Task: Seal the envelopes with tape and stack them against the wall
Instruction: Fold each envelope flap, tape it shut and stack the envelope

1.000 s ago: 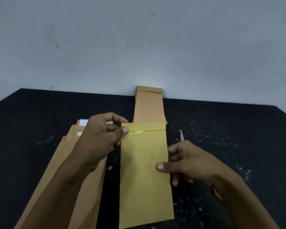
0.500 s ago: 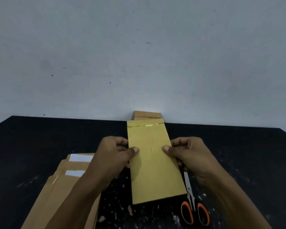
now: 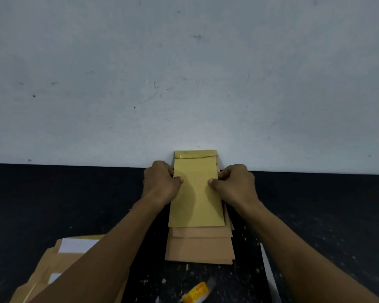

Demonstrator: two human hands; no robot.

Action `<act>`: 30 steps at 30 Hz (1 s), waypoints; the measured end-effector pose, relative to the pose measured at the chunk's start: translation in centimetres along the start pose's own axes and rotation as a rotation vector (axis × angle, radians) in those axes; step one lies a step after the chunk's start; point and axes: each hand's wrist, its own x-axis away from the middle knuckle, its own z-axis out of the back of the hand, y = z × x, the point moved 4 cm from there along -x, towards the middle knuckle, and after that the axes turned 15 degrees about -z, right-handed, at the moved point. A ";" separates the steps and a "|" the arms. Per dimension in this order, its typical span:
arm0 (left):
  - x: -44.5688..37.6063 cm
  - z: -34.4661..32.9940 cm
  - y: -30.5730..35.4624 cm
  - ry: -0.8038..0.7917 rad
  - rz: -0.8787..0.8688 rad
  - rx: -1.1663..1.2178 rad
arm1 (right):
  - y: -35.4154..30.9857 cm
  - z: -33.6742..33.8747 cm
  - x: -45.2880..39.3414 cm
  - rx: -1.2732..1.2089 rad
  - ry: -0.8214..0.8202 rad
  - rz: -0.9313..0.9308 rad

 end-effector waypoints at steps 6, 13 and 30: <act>0.0 -0.2 0.0 -0.003 -0.044 -0.050 | 0.6 -0.6 -0.3 0.138 0.063 0.012; 2.8 3.2 1.7 -0.002 -0.113 -0.015 | -0.2 0.4 3.9 0.345 0.137 0.143; 21.0 16.9 -2.3 -0.164 0.262 -0.433 | -2.2 -4.9 23.3 0.181 -0.179 0.497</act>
